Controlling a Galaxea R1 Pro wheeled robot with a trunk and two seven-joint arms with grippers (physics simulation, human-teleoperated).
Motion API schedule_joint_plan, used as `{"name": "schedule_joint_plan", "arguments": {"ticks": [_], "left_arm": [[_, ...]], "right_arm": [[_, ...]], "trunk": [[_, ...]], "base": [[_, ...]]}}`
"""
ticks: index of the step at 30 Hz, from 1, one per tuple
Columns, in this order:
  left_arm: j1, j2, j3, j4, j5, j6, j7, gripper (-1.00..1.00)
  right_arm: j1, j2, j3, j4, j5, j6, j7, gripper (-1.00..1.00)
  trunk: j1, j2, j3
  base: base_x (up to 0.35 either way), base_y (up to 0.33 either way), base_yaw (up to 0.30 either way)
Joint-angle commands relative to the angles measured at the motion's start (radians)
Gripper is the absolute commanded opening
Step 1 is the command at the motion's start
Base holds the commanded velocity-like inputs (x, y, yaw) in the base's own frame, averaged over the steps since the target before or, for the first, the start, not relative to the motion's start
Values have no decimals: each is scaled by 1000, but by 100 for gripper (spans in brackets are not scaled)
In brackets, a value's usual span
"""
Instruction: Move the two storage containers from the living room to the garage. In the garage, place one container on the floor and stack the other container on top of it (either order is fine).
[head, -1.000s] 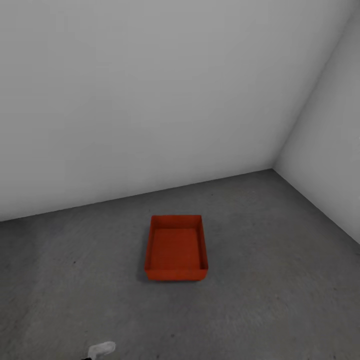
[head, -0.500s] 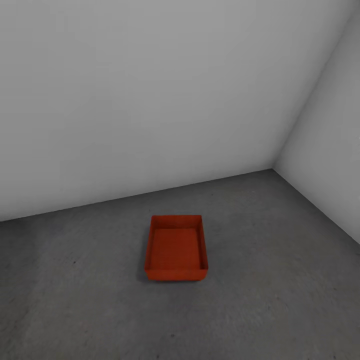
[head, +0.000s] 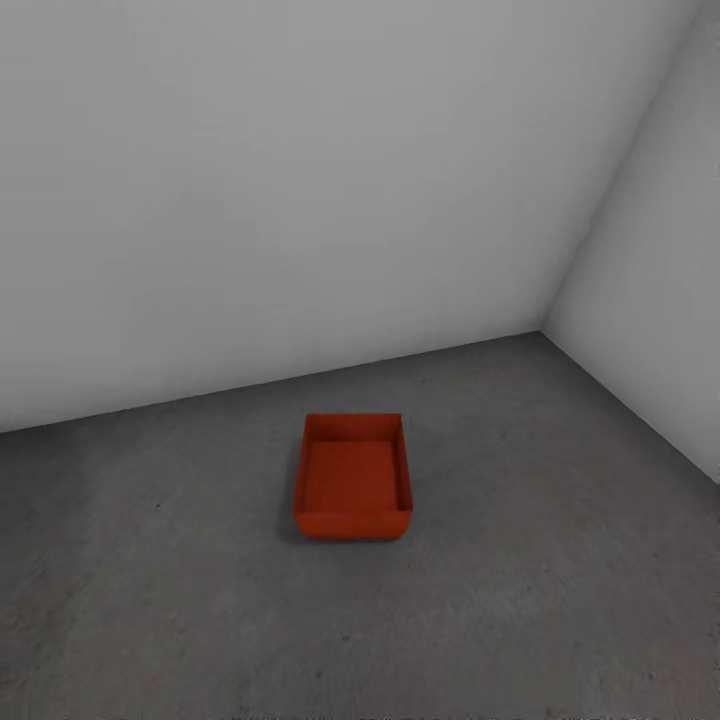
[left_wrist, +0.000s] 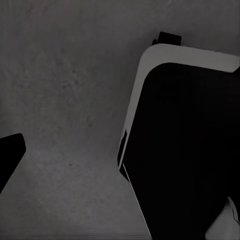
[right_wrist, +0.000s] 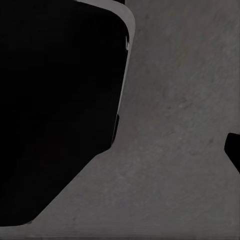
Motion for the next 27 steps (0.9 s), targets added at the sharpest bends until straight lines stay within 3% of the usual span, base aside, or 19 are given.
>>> {"name": "schedule_joint_plan", "arguments": {"ticks": [1,27], "left_arm": [[0,0,0,-1,5,2,2,100],[2,4,-2,-8,-5,0,2,100]], "right_arm": [[1,0,6,3,4,-5,-3,100],[15,8,5,3,7,-25,-3,100]], "trunk": [[0,-1,0],[0,-1,41]], "base": [[-53,0,0],[-5,0,0]]}}
